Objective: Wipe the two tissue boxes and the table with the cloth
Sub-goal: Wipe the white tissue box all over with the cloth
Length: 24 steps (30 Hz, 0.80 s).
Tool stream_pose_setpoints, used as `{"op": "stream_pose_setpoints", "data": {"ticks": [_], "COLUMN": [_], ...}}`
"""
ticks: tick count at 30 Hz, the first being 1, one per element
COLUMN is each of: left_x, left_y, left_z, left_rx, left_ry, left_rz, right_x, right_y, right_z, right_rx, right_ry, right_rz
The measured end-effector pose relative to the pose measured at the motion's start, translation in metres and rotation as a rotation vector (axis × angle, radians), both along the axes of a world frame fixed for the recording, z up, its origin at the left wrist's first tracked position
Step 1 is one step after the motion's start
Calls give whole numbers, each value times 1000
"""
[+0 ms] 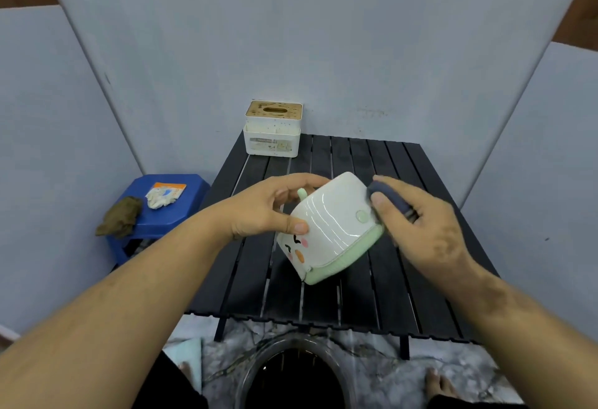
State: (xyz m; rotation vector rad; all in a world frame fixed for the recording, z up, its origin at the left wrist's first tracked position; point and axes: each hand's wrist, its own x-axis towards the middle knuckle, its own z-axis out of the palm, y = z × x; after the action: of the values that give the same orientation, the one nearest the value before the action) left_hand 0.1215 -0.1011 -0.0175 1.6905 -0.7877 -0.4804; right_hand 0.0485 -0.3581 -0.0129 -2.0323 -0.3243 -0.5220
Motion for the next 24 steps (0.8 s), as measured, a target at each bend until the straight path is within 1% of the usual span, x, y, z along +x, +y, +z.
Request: {"op": "stream_pose_setpoints", "data": {"ticks": [2,3,5,8,9,10,11,14,16,19,21,24], "left_x": [0,1,2,4,4,5,5,5,5,4,2,-2], "left_y": [0,1,4,8,9,11,12,16,17,19,19,8], "left_z": [-1,-1,-3,-3,-3,-3,-3,-5,-5,-4,1,11], "left_rx": [-7,-13,-33,-63,-66,-68,-73,-81,-78,-67,-76,-93], "left_ry": [0,5,34,72,79,86,94,104,99,91,133,187], "left_rz": [3,6,14,35,37,36,35,46,59,52,63,201], "right_x": [-6,-12,-23,-27,-22,-16,-10,2,6,6,6,5], "right_y": [5,11,27,41,39,35,30,12,10,14,16,18], "right_z": [-6,-10,-17,-27,-28,-28,-27,-19,-20,-24,-24,-23], "right_rx": [124,127,13,-253,-277,-252,-178,175,300,370,384,378], "right_ry": [63,38,-90,-392,-434,-426,-376,-104,11,59,60,50], "right_rz": [-62,-69,-32,122,149,158,143,61,80,93,101,102]}}
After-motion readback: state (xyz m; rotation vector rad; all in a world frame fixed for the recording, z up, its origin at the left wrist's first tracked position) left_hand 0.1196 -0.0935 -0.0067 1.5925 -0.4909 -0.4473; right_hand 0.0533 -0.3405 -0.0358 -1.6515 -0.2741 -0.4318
